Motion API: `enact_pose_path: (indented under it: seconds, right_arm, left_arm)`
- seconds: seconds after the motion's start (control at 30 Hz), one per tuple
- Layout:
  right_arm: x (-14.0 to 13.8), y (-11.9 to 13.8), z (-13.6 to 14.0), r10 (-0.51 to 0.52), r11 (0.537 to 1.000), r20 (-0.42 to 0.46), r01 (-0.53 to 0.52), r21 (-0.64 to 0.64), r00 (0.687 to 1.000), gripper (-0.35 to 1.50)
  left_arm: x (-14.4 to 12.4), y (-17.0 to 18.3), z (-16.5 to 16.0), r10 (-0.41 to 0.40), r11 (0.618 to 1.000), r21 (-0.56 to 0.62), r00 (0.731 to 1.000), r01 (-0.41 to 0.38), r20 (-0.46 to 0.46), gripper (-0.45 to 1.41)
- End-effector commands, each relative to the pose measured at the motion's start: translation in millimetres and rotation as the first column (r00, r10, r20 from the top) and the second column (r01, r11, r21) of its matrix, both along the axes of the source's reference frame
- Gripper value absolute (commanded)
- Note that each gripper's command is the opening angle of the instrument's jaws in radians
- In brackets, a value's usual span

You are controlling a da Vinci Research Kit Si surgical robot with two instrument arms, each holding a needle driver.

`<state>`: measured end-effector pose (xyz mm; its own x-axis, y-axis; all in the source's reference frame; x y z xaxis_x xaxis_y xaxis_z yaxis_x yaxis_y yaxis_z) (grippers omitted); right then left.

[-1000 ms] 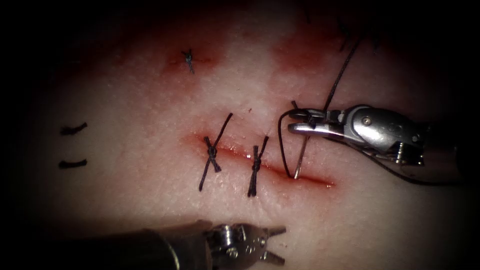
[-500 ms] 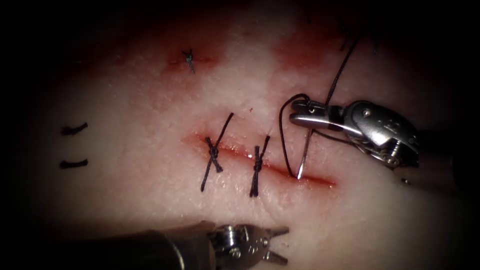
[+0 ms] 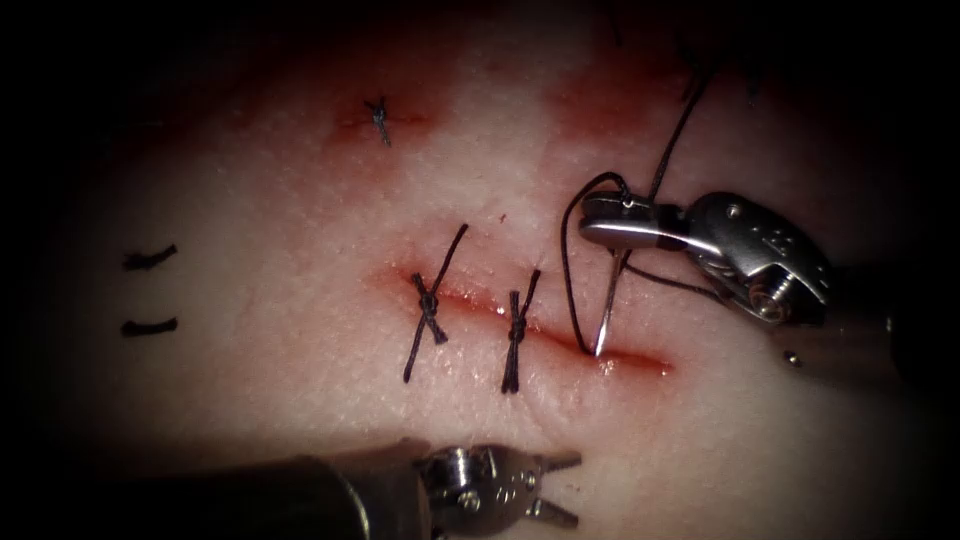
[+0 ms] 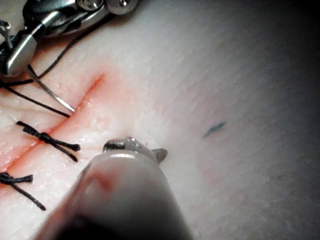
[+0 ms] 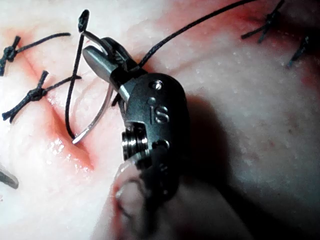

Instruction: Wound Closure

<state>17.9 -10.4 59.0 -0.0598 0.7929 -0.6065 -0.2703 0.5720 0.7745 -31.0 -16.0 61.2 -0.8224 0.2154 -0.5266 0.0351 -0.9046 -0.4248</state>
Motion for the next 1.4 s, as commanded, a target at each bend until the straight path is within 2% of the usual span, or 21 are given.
enact_pose_path:
  seconds: [0.03,0.3,0.4,0.67,0.77,0.97,1.4]
  right_arm:
    - [1.2,-0.8,0.8,0.006,0.999,-0.016,-0.005,0.049,1.0,-0.35]
    - [1.4,-2.0,1.5,0.064,0.967,-0.106,-0.035,0.252,0.992,-0.35]
    - [1.6,-2.5,1.4,0.084,0.928,-0.129,-0.031,0.371,0.988,-0.35]
    - [2.5,-3.5,1.0,0.096,0.857,-0.163,0.002,0.515,0.982,-0.35]
    - [3.1,-3.9,0.8,0.098,0.834,-0.182,0.019,0.551,0.978,-0.35]
    - [4.0,-4.5,0.4,0.115,0.819,-0.221,0.033,0.572,0.969,-0.35]
    - [5.9,-7.9,-0.9,0.152,0.758,-0.297,0.081,0.647,0.943,-0.35]
  left_arm:
    - [-0.5,-0.5,0.5,0.003,1.0,0.001,1.0,-0.003,0.001,0.54]
    - [0.1,-0.4,0.8,0.01,1.0,0.001,1.0,-0.01,0.006,0.54]
    - [0.5,-0.2,0.9,0.011,1.0,0.004,1.0,-0.011,0.007,0.54]
    - [1.0,0.0,1.2,0.014,1.0,0.007,1.0,-0.014,0.009,0.54]
    - [1.1,0.0,1.2,0.014,1.0,0.007,1.0,-0.014,0.009,0.54]
    - [1.1,0.0,1.3,0.014,1.0,0.007,1.0,-0.014,0.01,0.52]
    - [1.6,0.0,1.2,0.021,1.0,0.01,1.0,-0.021,0.015,0.52]
